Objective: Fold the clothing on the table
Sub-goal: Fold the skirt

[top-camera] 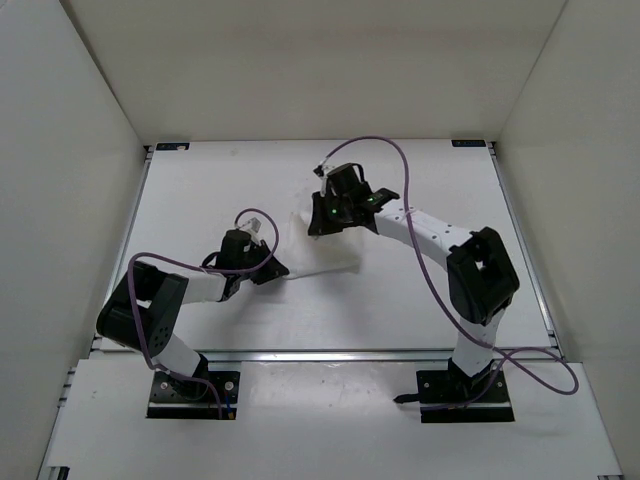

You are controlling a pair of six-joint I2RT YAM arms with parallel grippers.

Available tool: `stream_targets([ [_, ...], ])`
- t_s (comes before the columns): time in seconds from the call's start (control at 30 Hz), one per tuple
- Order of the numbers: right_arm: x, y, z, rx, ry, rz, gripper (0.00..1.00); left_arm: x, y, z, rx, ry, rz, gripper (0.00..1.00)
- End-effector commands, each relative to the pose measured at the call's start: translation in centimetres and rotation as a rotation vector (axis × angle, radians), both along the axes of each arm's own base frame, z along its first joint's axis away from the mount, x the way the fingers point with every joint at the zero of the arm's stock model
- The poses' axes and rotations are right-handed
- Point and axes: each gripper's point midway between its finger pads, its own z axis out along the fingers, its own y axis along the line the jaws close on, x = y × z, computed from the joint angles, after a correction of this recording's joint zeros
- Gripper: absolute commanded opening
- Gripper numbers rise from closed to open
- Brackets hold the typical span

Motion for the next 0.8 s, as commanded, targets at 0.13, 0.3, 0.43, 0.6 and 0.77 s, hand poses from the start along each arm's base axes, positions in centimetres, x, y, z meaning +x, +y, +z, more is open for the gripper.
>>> stream_targets([
  [0.13,-1.6,5.7,-0.4,0.048,0.018,0.059,0.00,-0.1,-0.2,0.6,-0.033,-0.042,-0.023,0.12],
  [0.3,-3.1,6.7,-2.9,0.043,0.084,0.073,0.00,-0.3,0.2,0.9,-0.049,-0.049,-0.019,0.18],
  [0.43,-3.8,7.4,-3.8,0.092,0.149,0.127,0.01,-0.3,0.6,1.3,-0.059,-0.066,-0.011,0.27],
  [0.6,-4.1,8.7,-2.4,0.150,0.134,0.206,0.21,-0.8,0.9,1.1,-0.070,-0.059,-0.007,0.43],
  [0.77,-5.1,8.3,3.3,0.239,0.032,0.224,0.31,-1.0,1.5,1.7,-0.101,-0.059,0.033,0.52],
])
